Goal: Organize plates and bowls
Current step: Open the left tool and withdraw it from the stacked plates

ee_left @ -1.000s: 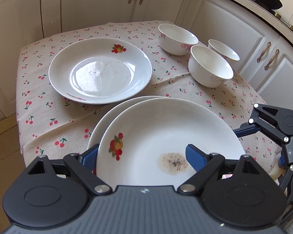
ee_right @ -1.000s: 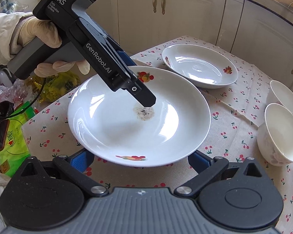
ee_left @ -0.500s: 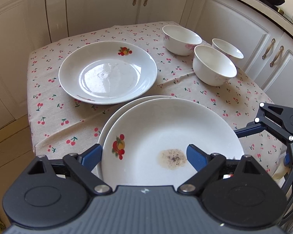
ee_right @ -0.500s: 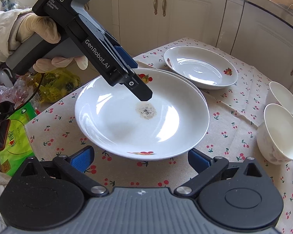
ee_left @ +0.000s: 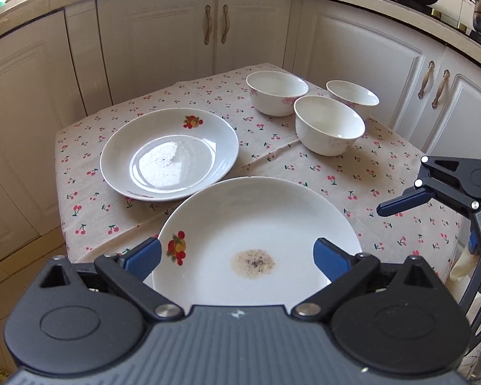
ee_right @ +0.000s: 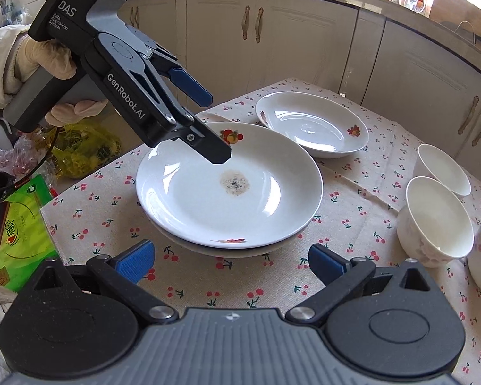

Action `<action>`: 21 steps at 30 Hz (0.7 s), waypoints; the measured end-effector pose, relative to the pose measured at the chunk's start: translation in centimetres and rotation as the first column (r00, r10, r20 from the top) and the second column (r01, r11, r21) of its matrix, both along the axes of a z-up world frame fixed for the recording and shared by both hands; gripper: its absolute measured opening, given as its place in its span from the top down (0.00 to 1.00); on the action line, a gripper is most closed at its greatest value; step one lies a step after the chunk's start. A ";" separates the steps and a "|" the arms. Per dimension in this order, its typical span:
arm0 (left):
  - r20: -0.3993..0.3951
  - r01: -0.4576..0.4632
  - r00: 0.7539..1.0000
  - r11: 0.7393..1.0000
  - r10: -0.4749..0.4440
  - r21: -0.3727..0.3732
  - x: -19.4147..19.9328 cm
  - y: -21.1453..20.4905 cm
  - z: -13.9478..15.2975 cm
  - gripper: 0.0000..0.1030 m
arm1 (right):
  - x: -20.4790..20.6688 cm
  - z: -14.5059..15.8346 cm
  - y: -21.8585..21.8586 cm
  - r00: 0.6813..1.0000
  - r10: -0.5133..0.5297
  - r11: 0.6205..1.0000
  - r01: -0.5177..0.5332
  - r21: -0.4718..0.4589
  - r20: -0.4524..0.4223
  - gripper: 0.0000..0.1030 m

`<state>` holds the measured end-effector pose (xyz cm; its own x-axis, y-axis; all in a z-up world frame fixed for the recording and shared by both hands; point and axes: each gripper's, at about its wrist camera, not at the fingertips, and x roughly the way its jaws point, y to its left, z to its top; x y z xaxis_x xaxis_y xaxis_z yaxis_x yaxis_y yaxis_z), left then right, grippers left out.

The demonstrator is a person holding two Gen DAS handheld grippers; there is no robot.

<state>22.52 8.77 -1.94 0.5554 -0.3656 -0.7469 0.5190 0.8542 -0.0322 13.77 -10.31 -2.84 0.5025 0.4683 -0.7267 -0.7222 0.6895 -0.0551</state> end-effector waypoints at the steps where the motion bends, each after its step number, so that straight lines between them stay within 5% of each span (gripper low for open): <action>1: -0.003 -0.006 1.000 1.000 0.006 -0.004 -0.2 0.0 0.2 0.03 | -0.3 0.2 -0.2 1.000 0.000 1.000 0.000 0.004 0.007 0.00; 8: 0.061 -0.098 0.993 0.995 0.099 -0.025 -2.3 0.3 1.5 0.02 | -2.1 1.2 -1.4 0.998 0.003 1.000 -0.005 0.028 0.065 0.00; 17: 0.182 -0.235 0.956 0.972 0.231 -0.003 -4.8 0.6 1.7 0.01 | -3.2 2.6 -3.7 0.990 0.004 0.998 -0.013 0.063 0.142 0.00; 21: 0.161 -0.245 0.956 0.969 0.244 -0.012 -5.0 0.5 1.4 0.01 | -2.8 2.8 -4.6 0.988 -0.003 0.997 -0.009 0.074 0.157 0.00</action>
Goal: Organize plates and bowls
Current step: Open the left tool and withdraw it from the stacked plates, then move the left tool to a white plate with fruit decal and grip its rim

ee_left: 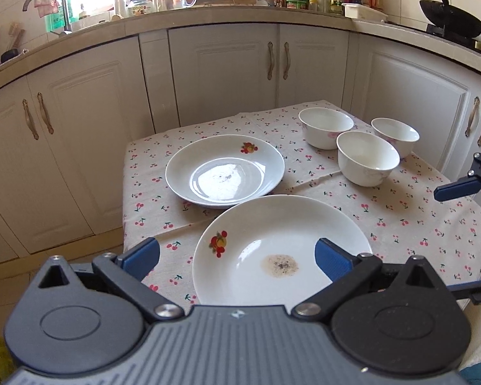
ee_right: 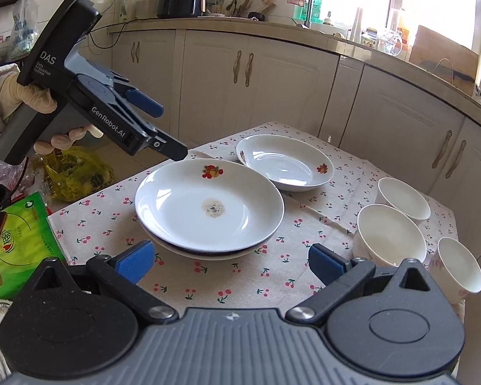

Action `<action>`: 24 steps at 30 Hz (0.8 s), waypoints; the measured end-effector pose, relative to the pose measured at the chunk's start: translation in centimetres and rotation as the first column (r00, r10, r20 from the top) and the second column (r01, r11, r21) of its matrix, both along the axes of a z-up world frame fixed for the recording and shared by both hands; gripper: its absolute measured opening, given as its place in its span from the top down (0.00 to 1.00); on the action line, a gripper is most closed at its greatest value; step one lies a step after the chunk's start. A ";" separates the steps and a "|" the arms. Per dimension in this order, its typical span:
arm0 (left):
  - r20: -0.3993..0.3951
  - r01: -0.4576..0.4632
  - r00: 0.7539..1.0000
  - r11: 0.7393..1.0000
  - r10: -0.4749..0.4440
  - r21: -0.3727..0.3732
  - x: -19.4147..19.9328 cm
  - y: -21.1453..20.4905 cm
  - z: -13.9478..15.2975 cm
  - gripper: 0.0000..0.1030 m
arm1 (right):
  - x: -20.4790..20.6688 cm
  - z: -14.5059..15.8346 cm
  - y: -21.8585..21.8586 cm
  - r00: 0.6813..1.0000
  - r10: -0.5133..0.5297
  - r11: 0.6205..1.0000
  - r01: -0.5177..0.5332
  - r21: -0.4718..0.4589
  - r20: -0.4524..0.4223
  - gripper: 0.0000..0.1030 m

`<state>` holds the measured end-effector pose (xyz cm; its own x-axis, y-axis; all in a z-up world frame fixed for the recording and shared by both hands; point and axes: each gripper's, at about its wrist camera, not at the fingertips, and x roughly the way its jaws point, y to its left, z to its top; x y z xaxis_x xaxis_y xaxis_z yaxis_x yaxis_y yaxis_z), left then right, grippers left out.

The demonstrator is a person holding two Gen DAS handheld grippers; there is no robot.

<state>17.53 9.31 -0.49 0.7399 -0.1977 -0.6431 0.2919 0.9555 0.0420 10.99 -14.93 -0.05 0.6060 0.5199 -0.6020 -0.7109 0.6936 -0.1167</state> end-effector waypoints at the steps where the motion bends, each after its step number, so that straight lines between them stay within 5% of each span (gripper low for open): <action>1: -0.013 -0.005 1.000 1.000 0.005 -0.013 0.1 0.0 -0.1 0.01 | 0.2 0.0 -0.2 1.000 -0.002 1.000 0.002 0.003 0.001 0.00; 12: -0.031 -0.045 0.999 0.998 0.043 -0.043 5.3 1.2 -0.5 0.01 | 4.6 0.7 -0.9 0.999 -0.026 1.000 0.026 -0.002 0.031 0.00; 24: -0.048 -0.011 0.999 0.999 0.009 -0.047 14.0 2.4 -1.4 0.01 | 13.9 0.6 1.1 0.999 -0.039 0.999 0.039 -0.022 -0.003 0.00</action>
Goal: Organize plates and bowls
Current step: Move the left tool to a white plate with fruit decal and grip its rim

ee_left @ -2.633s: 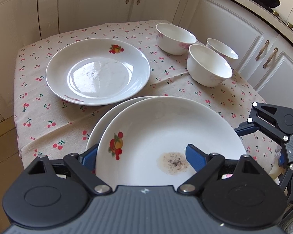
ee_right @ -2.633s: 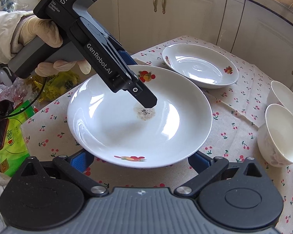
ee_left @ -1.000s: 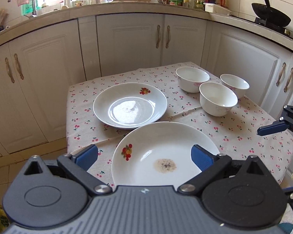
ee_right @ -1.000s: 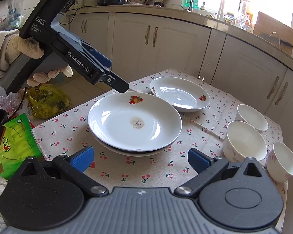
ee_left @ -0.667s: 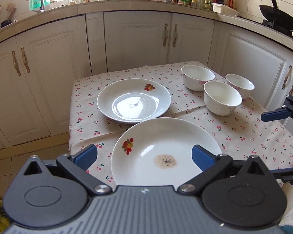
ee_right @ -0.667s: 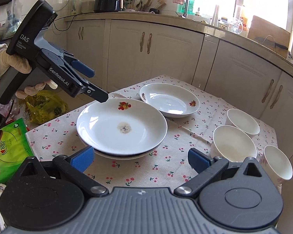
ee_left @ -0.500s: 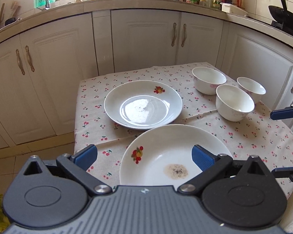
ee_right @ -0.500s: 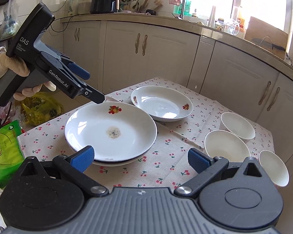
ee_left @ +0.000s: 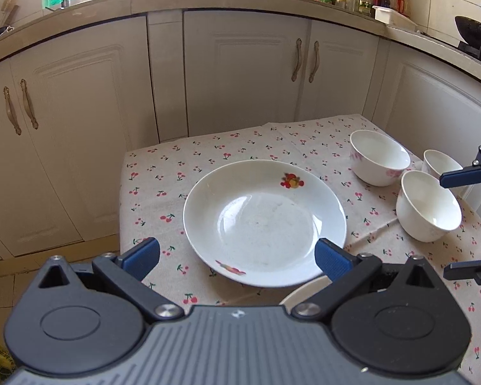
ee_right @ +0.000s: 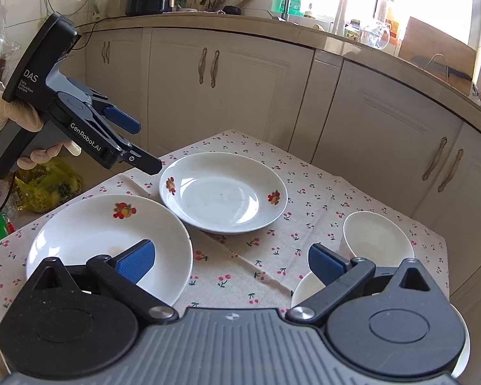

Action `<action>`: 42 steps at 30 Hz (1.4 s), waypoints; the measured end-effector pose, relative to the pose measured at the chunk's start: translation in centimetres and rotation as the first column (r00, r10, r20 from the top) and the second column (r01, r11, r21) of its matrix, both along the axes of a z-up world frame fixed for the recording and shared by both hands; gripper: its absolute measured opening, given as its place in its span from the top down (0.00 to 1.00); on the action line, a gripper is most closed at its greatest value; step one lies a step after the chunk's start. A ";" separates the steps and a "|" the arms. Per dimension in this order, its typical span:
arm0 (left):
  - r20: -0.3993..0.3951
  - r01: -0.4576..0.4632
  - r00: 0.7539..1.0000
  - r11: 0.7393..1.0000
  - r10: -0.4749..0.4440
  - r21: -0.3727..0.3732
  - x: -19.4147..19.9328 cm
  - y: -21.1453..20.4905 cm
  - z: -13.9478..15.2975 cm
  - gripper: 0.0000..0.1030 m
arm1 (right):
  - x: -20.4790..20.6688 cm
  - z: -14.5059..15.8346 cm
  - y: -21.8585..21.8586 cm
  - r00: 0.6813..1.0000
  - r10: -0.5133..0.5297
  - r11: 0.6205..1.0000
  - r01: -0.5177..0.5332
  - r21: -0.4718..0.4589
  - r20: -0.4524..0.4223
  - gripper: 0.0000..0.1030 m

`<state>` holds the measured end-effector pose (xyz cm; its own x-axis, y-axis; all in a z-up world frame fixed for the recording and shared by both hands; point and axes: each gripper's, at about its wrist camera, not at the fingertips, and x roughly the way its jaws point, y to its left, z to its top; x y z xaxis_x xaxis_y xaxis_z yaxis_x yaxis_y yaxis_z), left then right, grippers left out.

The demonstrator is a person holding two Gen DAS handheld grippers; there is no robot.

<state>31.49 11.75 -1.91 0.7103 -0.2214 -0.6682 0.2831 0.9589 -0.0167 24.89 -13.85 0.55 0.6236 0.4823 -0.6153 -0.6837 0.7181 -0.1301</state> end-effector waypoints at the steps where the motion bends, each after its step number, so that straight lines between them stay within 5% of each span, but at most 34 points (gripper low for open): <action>1: -0.005 0.002 1.000 1.000 -0.002 -0.007 0.8 0.1 -0.2 0.01 | 0.8 -0.1 0.2 1.000 0.002 1.000 -0.002 -0.002 -0.007 0.00; 7: -0.043 0.021 0.999 1.000 -0.022 -0.021 4.3 0.6 -1.5 0.01 | 4.6 -1.1 1.6 0.998 0.051 0.996 -0.053 -0.071 -0.026 0.00; 19: -0.145 0.042 0.988 0.998 -0.049 -0.047 9.2 1.2 -4.5 0.01 | 10.7 -3.6 4.2 0.965 0.166 0.959 -0.206 -0.196 -0.204 0.00; 32: -0.226 0.110 0.966 0.991 -0.125 -0.081 11.3 1.1 -6.6 0.03 | 14.1 -6.7 7.2 0.918 0.132 0.921 -0.253 -0.297 -0.373 0.00; 42: -0.235 0.137 0.959 0.986 -0.157 -0.097 12.0 1.3 -6.4 0.03 | 15.6 -7.4 7.6 0.890 0.160 0.924 -0.288 -0.254 -0.427 0.00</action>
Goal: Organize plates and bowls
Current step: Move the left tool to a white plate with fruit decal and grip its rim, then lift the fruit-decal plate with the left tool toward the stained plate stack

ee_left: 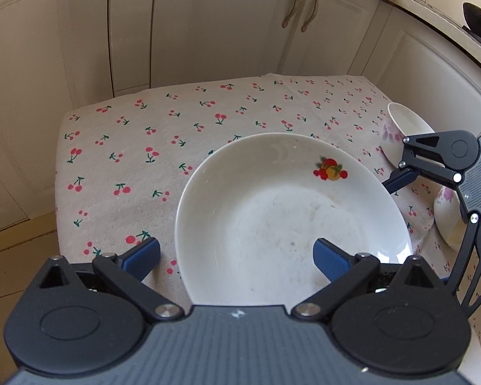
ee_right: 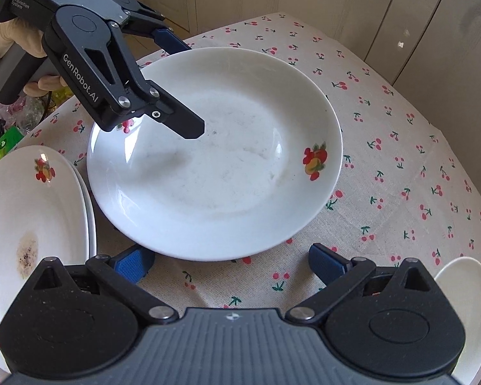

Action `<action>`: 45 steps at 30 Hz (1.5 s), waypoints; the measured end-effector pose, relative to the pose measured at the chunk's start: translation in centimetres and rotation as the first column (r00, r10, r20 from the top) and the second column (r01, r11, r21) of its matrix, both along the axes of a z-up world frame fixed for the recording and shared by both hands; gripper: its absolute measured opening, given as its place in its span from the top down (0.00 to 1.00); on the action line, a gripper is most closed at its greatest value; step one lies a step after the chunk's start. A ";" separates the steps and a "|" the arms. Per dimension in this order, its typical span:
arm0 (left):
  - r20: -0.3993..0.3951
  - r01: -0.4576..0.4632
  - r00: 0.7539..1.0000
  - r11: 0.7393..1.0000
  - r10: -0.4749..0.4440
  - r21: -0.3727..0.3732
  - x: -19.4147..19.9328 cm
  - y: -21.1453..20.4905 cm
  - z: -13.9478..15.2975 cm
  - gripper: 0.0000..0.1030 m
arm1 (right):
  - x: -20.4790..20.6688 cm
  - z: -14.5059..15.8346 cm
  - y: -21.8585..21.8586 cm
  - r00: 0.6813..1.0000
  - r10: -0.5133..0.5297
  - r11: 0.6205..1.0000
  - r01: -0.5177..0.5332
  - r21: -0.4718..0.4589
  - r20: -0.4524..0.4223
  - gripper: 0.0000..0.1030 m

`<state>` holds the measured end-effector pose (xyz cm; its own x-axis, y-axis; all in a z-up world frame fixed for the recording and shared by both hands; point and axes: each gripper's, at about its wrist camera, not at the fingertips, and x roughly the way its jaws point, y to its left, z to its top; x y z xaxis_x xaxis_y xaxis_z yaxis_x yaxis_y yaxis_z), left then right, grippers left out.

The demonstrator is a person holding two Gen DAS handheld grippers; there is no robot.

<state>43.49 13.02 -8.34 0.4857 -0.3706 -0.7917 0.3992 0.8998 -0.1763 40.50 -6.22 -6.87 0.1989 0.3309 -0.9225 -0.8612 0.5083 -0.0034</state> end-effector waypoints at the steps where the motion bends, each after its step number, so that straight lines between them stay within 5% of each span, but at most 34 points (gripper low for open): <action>1: 0.001 0.005 1.000 1.000 -0.005 0.000 0.0 0.0 0.0 0.03 | 0.0 0.0 0.0 1.000 0.007 1.000 -0.007 0.005 0.003 0.00; 9: 0.017 0.034 0.999 0.999 -0.034 -0.014 0.4 -0.3 0.1 0.08 | -0.3 0.0 0.1 0.998 0.046 0.998 -0.048 0.049 0.032 0.00; 14: 0.018 0.058 0.998 0.998 -0.057 -0.036 0.6 -0.4 0.3 0.20 | -0.6 0.0 0.3 0.996 0.072 0.995 -0.075 0.067 0.044 0.00; 45: 0.036 0.052 0.998 0.996 -0.050 -0.076 0.4 0.3 0.4 0.20 | -1.4 1.1 -0.9 0.988 0.052 0.986 -0.074 0.150 0.147 0.00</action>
<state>43.94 13.29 -7.94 0.4911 -0.4548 -0.7429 0.4512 0.8624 -0.2296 39.13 -7.12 -5.80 0.2980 0.4836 -0.8230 -0.8881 0.4566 -0.0532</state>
